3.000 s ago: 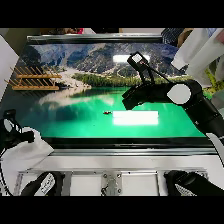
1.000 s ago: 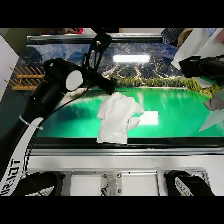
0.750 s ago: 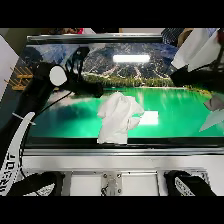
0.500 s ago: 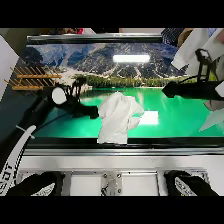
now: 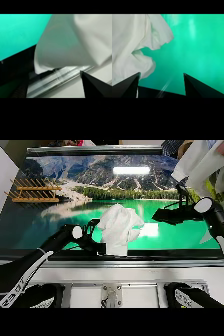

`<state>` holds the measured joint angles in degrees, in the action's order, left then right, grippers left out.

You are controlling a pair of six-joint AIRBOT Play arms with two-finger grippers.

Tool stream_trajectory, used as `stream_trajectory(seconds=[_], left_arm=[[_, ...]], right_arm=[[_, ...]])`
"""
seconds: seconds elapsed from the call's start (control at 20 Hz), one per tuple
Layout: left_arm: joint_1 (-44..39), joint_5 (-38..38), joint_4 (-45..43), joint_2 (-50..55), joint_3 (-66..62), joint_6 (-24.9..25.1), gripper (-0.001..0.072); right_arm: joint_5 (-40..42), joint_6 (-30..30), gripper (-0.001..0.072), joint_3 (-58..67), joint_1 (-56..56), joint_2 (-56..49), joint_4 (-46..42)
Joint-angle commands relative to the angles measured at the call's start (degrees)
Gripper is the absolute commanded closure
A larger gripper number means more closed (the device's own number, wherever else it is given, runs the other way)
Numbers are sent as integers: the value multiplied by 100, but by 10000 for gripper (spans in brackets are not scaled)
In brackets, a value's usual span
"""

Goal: Fold the clothes and pants, and hang the long-sleeved shirts on hangers.

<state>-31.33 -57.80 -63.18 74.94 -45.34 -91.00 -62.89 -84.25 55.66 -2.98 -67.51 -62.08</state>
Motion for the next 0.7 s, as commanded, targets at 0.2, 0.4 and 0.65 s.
stream_trajectory(seconds=[0.2, 0.4, 0.65], left_arm=[[-20, 76, -13, 599, -636, 70, 699], [225, -229, -13, 595, -758, 70, 699], [476, -505, -11, 529, -761, 76, 698]], right_arm=[[944, 0, 127, -1362, 706, -385, 942], [1834, 0, 126, -1423, 1539, -946, 1510], [2369, 24, 132, -1421, 1939, -1303, 1714]])
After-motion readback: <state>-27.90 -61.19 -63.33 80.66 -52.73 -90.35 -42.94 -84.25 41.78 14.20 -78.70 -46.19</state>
